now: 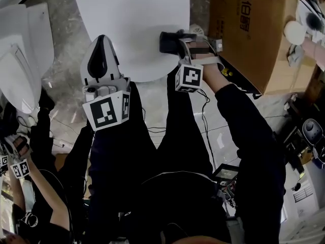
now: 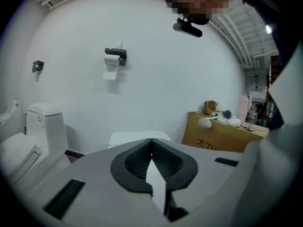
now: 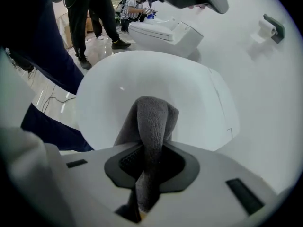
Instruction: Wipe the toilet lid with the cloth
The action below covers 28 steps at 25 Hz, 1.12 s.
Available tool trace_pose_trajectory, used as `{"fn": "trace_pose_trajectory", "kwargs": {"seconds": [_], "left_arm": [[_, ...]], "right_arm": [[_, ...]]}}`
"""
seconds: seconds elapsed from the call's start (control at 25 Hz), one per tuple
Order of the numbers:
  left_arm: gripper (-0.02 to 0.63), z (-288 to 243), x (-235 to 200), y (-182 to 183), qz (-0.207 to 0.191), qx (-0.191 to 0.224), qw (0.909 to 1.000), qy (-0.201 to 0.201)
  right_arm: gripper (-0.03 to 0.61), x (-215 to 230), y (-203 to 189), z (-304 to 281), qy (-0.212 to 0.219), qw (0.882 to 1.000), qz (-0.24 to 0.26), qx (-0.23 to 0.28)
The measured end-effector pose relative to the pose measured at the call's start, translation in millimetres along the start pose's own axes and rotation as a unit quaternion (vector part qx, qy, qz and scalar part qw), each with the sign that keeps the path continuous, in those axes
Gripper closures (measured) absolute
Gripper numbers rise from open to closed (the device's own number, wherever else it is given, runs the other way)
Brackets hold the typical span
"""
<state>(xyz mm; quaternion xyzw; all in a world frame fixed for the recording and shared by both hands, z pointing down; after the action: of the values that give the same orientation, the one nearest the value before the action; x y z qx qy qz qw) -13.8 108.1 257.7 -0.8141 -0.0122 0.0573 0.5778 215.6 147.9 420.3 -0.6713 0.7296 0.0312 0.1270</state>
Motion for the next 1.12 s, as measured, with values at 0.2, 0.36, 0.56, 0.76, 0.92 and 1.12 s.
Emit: {"fn": "trace_pose_trajectory", "kwargs": {"seconds": [0.2, 0.36, 0.56, 0.76, 0.92, 1.12], "left_arm": [[0.598, -2.1, -6.9, -3.1, 0.004, -0.005, 0.9999, 0.010], [0.598, -8.0, -11.1, -2.1, 0.008, -0.006, 0.9997, 0.024], [0.598, -21.3, -21.5, 2.2, 0.020, -0.011, 0.9988, 0.044], [0.600, -26.2, -30.5, 7.2, 0.021, -0.012, 0.9980, 0.059], [0.598, -28.2, -35.1, 8.8, 0.021, -0.016, 0.9974, 0.067], [0.600, -27.9, -40.9, -0.4, 0.032, -0.030, 0.9965, 0.071]], "right_arm": [[0.508, 81.5, 12.8, 4.4, -0.076, 0.997, 0.018, 0.008], [0.508, 148.3, 18.4, 4.2, -0.119, 0.993, 0.026, 0.007], [0.508, 211.8, 28.5, -9.9, -0.148, 0.987, 0.064, -0.004], [0.508, 259.1, 40.5, -33.8, -0.165, 0.982, 0.093, -0.025], [0.508, 285.0, 48.5, -55.6, -0.163, 0.980, 0.108, -0.040], [0.508, 290.5, 53.4, -78.8, -0.164, 0.976, 0.132, -0.059]]}}
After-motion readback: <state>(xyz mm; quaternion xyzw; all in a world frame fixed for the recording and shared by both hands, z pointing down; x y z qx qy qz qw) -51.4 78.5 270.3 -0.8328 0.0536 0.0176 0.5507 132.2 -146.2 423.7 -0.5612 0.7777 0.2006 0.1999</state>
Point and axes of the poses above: the fingertips, and each gripper's own axes: z backward along the fingers, x to its right, y out of its top, the point moved 7 cm from there along z, backward along the fingers, and after that the axes turned 5 degrees about y, right-handed, at the moved point
